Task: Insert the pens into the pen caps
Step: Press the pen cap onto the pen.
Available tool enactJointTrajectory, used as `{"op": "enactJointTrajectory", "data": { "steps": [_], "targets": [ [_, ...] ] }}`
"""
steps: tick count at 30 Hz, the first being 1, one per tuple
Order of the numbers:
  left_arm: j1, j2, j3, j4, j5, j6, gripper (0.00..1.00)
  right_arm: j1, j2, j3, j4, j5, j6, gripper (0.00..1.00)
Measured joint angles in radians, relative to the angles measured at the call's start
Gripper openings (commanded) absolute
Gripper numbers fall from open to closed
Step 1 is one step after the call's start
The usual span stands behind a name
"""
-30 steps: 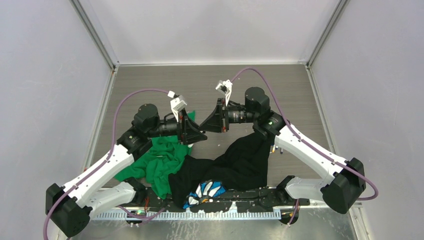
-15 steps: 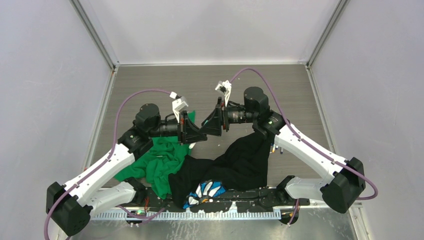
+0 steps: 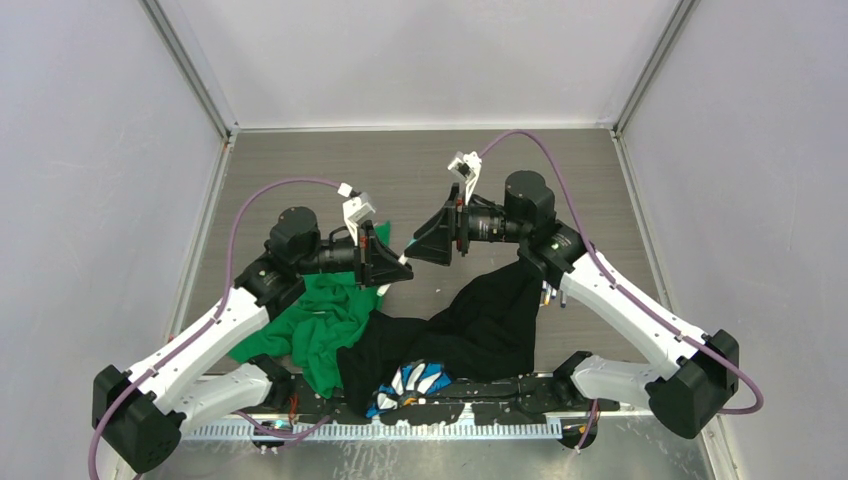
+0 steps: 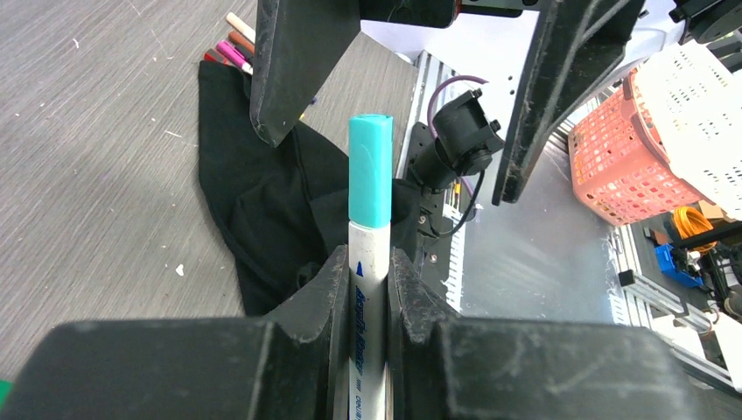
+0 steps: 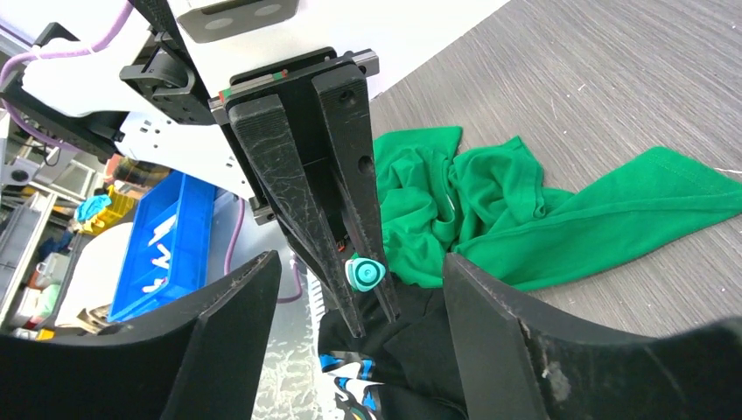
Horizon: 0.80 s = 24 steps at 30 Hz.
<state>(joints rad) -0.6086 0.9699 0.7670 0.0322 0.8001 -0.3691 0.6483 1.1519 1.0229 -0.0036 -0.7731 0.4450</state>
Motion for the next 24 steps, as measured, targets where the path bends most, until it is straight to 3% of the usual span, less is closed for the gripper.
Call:
{"op": "enactJointTrajectory", "data": {
  "steps": [9,18,24],
  "targets": [
    [0.0,-0.007,0.0,0.0,0.018,0.001,0.0,-0.003,0.0,0.0,0.018,0.001,0.03,0.47],
    [0.0,-0.007,0.0,0.001,0.035,0.001,0.0,-0.004,0.014,-0.001,0.051,-0.01,0.053,0.02],
    [0.0,-0.01,-0.005,0.001,0.032,-0.009,0.0,-0.007,0.016,-0.032,0.106,-0.022,0.069,0.01]
  ]
}}
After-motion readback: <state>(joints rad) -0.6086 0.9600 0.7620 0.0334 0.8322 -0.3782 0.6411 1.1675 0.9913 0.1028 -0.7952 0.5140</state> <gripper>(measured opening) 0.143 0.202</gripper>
